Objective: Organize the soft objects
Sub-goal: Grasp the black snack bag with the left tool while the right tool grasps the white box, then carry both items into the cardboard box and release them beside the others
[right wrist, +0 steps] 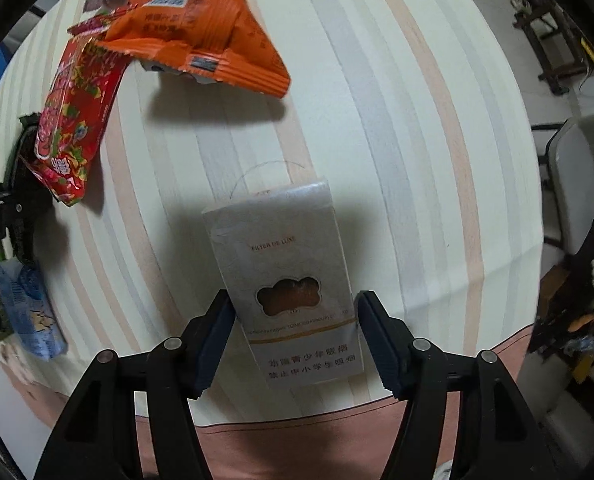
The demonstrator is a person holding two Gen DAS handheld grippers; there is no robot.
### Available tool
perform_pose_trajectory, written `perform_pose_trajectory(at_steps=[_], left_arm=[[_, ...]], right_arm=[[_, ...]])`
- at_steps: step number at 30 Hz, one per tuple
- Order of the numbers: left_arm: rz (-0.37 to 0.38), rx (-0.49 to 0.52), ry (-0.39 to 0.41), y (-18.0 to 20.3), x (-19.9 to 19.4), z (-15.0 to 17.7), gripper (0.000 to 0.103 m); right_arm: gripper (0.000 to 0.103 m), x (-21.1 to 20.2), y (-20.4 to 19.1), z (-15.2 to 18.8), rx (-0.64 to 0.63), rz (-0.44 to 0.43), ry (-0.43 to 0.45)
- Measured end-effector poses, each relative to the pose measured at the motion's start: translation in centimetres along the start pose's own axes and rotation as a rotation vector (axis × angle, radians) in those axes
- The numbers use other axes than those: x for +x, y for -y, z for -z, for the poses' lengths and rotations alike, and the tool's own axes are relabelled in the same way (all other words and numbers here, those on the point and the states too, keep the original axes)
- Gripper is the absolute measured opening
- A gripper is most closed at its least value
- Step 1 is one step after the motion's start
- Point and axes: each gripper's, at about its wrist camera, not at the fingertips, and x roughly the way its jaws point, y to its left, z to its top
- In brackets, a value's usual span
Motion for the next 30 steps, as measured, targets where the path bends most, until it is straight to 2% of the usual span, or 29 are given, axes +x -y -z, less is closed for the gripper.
perform_pose_trajectory(at_steps=[4,8,12,18,22,23,24,25,30], left_arm=[[0.012,-0.022,0.031,0.7,-1.3,1.8,0.036],[0.022,-0.065,0.102,1.1,-3.2,4.9,0.035],[0.071,-0.107,0.184,1.5,-5.5,9.5,0.035],[0.091,-0.163,0.315,1.1,-10.6,15.2,0.035],[0.077,-0.209,0.42,-3.1,-16.5,15.3,0.035],[0.073,-0.221,0.444,-3.4,-17.4,14.9,0.035],[0.075,-0.233,0.468,-3.6,-18.3,16.0,0.035],[0.076,-0.241,0.481,-5.6,-19.4,16.3,0.035],[0.098,-0.307,0.56,-10.1,-22.4,18.2,0.035]], right_arm=[[0.061,-0.1,-0.9,0.4,0.015,0.0,0.02],[0.06,-0.9,-1.8,1.2,0.01,-0.032,0.019],[0.06,-3.5,-3.9,3.3,-0.029,-0.096,0.07],[0.06,-9.3,-7.6,5.7,-0.079,-0.173,0.176],[0.06,-13.9,-9.8,7.1,-0.109,-0.213,0.26],[0.06,-14.8,-10.0,7.4,-0.116,-0.22,0.279],[0.06,-16.0,-9.9,7.5,-0.124,-0.23,0.297],[0.059,-17.3,-9.6,7.8,-0.133,-0.242,0.316],[0.06,-22.0,-13.0,8.9,-0.187,-0.295,0.379]])
